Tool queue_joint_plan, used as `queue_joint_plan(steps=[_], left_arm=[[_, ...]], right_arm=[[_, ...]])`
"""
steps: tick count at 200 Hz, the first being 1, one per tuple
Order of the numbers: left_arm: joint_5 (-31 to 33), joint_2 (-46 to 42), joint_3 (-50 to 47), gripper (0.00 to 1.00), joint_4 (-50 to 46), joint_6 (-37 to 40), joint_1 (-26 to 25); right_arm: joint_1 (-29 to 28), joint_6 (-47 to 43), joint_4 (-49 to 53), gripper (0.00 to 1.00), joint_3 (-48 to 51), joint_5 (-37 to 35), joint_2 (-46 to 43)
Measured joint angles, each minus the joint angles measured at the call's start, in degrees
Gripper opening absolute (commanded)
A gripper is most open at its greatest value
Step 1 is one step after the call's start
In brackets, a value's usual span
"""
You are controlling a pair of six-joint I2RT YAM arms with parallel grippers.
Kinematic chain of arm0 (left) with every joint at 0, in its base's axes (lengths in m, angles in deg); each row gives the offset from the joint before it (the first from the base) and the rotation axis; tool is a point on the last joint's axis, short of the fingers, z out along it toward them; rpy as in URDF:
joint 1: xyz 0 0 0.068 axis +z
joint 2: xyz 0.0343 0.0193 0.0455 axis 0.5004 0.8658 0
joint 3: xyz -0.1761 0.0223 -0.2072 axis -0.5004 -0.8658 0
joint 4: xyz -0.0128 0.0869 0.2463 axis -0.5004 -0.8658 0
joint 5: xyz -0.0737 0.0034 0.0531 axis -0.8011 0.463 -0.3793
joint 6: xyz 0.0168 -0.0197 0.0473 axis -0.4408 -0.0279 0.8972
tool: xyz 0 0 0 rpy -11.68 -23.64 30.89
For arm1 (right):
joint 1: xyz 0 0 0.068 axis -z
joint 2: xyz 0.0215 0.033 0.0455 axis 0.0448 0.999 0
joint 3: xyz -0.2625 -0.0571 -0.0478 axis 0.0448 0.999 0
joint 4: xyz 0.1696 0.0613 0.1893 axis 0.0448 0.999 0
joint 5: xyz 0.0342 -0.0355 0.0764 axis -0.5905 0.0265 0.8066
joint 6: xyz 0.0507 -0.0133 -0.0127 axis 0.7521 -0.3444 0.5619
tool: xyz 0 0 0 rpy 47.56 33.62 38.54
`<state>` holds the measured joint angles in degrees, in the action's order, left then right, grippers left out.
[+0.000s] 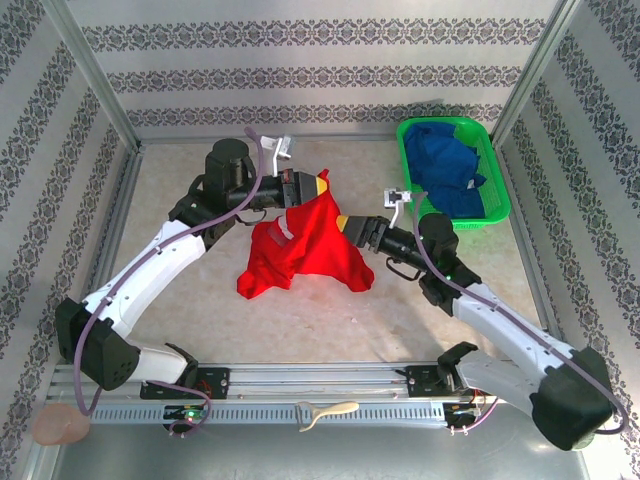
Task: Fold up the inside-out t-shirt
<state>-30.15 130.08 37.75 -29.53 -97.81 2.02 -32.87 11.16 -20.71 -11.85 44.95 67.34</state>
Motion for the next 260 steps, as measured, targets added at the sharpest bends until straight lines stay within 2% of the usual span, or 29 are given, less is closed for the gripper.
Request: queue_joint_plan(steps=[31, 58, 68, 72, 94, 124, 146, 165, 184, 203, 218, 236, 260], left_arm=[[0.1, -0.1, -0.2, 0.0, -0.6, -0.4, 0.0], [0.4, -1.0, -0.2, 0.0, -1.0, -0.4, 0.0], [0.5, -1.5, -0.2, 0.0, -1.0, -0.4, -0.2], [0.5, -1.6, -0.2, 0.0, -1.1, -0.4, -0.2], [0.6, -2.6, -0.2, 0.0, -1.1, -0.4, -2.1], [-3.8, -3.0, -0.9, 0.48, 1.7, -0.5, -6.2], [-3.4, -7.3, -5.4, 0.65, 4.2, 1.6, -6.8], [0.8, -12.4, -9.5, 0.67, 3.9, 4.2, -6.0], [8.4, -16.5, -12.8, 0.66, 3.2, 7.4, -4.7], [16.7, -18.5, -16.4, 0.64, 2.0, 11.6, -4.0], [20.9, -18.8, -20.2, 0.64, 1.7, 14.8, -4.1], [26.4, -18.8, -25.9, 0.64, 1.7, 18.6, -5.6], [32.3, -18.8, -32.3, 0.65, 2.4, 22.8, -10.4]], right_arm=[[-4.1, -7.0, 5.8, 0.75, -6.6, -5.3, 2.0], [-5.9, -11.1, 7.9, 0.67, -10.2, -7.9, 9.2], [-6.4, -12.2, 8.4, 0.57, -11.3, -8.5, 12.4], [-6.4, -13.2, 8.6, 0.5, -11.6, -8.8, 13.6], [-6.7, -15.4, 8.7, 0.0, -12.7, -10.3, 19.4], [-5.8, -16.3, 7.3, 0.0, -12.5, -11.0, 22.2], [-3.8, -16.1, 4.0, 0.0, -10.3, -10.4, 22.0], [-2.4, -15.3, 1.7, 0.0, -6.9, -9.4, 21.0], [-1.9, -14.3, 0.5, 0.0, -4.0, -8.6, 19.2], [-1.9, -13.2, -0.6, 0.0, -2.4, -7.7, 17.6], [-1.9, -12.3, -1.1, 0.0, -1.7, -7.4, 16.3], [-1.9, -11.6, -1.4, 0.0, -1.2, -7.0, 15.2], [-1.9, -10.7, -1.4, 0.0, -1.1, -6.5, 14.3]])
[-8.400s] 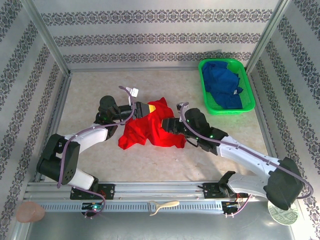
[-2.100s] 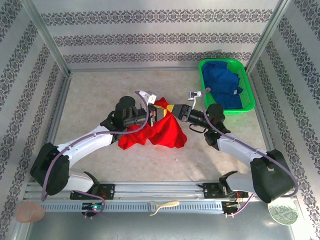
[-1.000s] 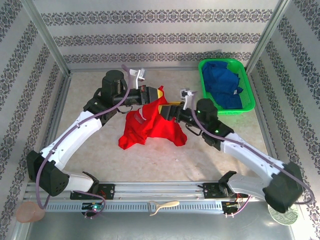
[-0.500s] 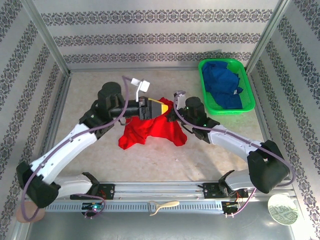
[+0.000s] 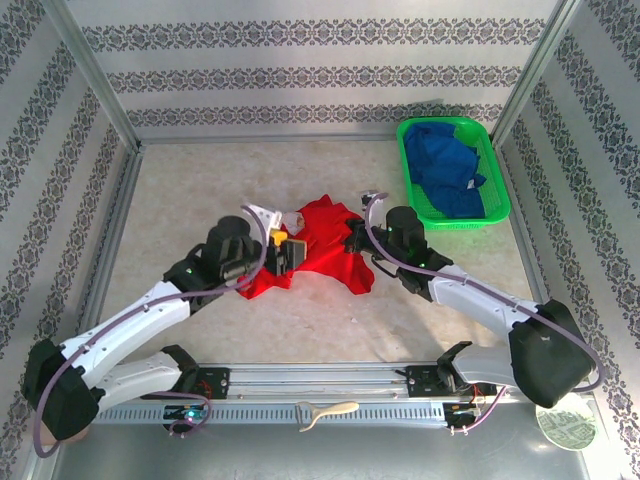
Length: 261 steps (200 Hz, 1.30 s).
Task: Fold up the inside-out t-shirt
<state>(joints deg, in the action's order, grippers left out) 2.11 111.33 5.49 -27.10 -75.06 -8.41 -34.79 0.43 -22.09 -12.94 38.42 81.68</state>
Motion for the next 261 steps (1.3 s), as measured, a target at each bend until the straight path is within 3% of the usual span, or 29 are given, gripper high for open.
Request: queue_joint_plan(steps=[48, 95, 116, 139, 153, 181, 198, 211, 235, 261], left_arm=[[8.2, 0.7, -2.1, 0.67, 6.8, 6.1, -8.0], [12.0, 6.7, -0.4, 0.66, 12.0, 9.5, -9.9], [13.9, 9.5, 1.7, 0.48, 13.3, 10.9, -9.9], [14.9, 12.0, 6.0, 0.0, 13.4, 12.5, -9.6], [14.4, 13.0, 9.5, 0.0, 12.3, 13.5, -8.6], [5.2, 13.0, 20.2, 0.0, 3.8, 12.5, -0.9], [-4.9, 13.2, 28.8, 0.0, -2.6, 9.1, 6.8], [-11.6, 13.7, 34.6, 0.0, -6.0, 6.1, 11.4], [-19.6, 14.0, 41.1, 0.0, -9.9, 1.4, 13.8], [-22.9, 14.1, 42.2, 0.0, -12.9, -2.6, 13.8]], right_arm=[[0.0, 0.7, 0.0, 0.0, 0.0, 0.2, -0.4], [0.0, 1.4, 0.0, 0.0, 0.0, 0.4, -0.4], [0.0, 1.7, 0.0, 0.0, 0.0, 0.6, -0.4], [0.0, 1.8, 0.1, 0.0, 0.0, 0.8, -0.5], [0.2, 1.8, 0.3, 0.0, 0.0, 0.8, -0.7], [2.4, 2.2, 1.0, 0.0, 0.0, 1.0, -0.7], [5.2, 3.2, 0.8, 0.42, -0.2, 1.4, 0.8], [6.7, 3.8, 0.8, 0.55, -0.8, 1.6, 2.8], [7.3, 5.1, 1.9, 0.59, -1.0, 1.6, 3.3], [6.1, 6.1, 6.1, 0.6, -1.0, 0.0, -3.0]])
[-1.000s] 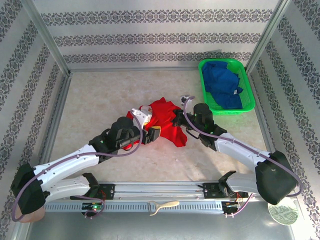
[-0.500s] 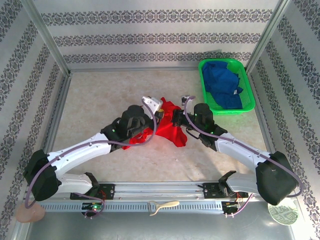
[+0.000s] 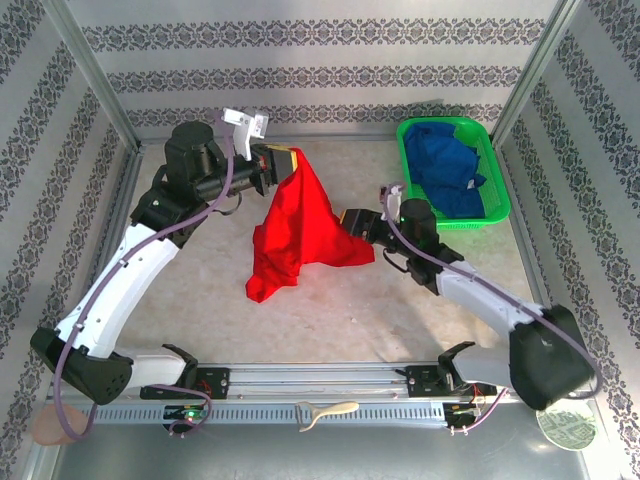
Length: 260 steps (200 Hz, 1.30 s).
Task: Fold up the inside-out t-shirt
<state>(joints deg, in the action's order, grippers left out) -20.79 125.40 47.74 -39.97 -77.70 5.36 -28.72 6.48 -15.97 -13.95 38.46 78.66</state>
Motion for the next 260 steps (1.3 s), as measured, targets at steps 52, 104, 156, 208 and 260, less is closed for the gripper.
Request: queue_joint_plan(steps=[52, 104, 156, 208, 260], left_arm=[[-0.9, 1.6, -2.7, 0.0, -2.5, -5.7, 0.0], [-0.9, 1.9, -5.6, 0.0, -2.3, -9.5, 0.0], [-0.9, 1.9, -7.3, 0.0, -0.4, -11.7, -0.4], [0.2, 1.3, -10.1, 0.0, 1.0, -13.4, -0.3], [-2.4, 5.1, -10.2, 0.0, 1.9, -14.0, 1.6]], right_arm=[[-13.9, -2.6, 11.2, 0.67, -5.7, -11.0, -14.9], [-27.8, -6.1, 15.6, 0.77, -15.4, -24.1, -7.1], [-29.8, -7.0, 17.3, 0.26, -23.2, -34.8, 4.7], [-22.6, -6.0, 15.5, 0.0, -17.6, -32.3, 0.8], [-6.9, -6.9, 7.0, 0.0, -7.8, 4.1, -12.1]])
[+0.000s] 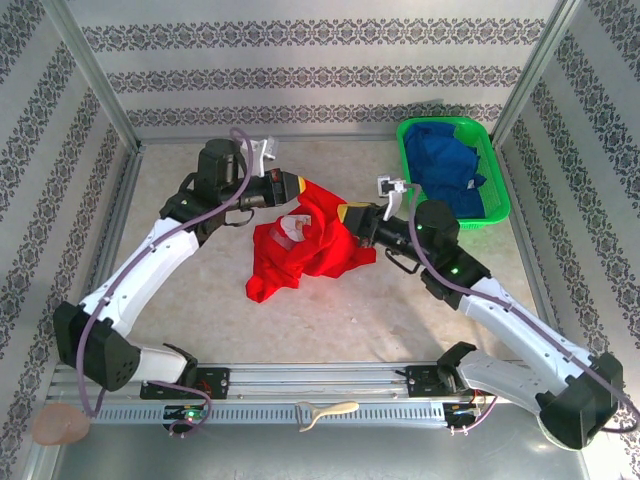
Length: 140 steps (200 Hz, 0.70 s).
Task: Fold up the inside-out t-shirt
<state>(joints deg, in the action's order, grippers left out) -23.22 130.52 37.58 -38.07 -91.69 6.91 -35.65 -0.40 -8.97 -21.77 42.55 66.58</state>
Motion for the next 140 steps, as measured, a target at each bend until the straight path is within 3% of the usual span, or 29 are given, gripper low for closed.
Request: queue_joint_plan(steps=[18, 51, 78, 89, 107, 140], left_arm=[[-1.5, 2.6, 0.2, 0.0, 0.2, 0.3, 0.0], [-3.2, 4.1, 0.2, 0.0, 0.4, 0.7, 0.1], [-1.4, 4.1, 0.0, 0.45, 0.9, 2.4, 0.9], [0.4, 3.6, -1.4, 0.56, 1.6, 2.8, 2.1], [3.0, 0.7, -6.5, 0.63, 2.5, 2.6, 3.5], [6.3, -8.5, -16.6, 0.65, 4.3, -0.2, 2.2]], right_arm=[[2.3, 0.4, -0.7, 0.0, 1.2, 7.5, -0.3], [3.4, 1.6, -1.9, 0.0, 2.3, 11.9, 0.1], [3.4, 4.6, -8.0, 0.0, 3.5, 15.0, 2.0], [3.3, 5.7, -10.2, 0.0, 3.9, 16.2, 2.4], [3.3, 7.0, -12.9, 0.0, 4.0, 17.0, 2.9], [3.3, 8.5, -16.2, 0.0, 4.0, 17.2, 3.6]])
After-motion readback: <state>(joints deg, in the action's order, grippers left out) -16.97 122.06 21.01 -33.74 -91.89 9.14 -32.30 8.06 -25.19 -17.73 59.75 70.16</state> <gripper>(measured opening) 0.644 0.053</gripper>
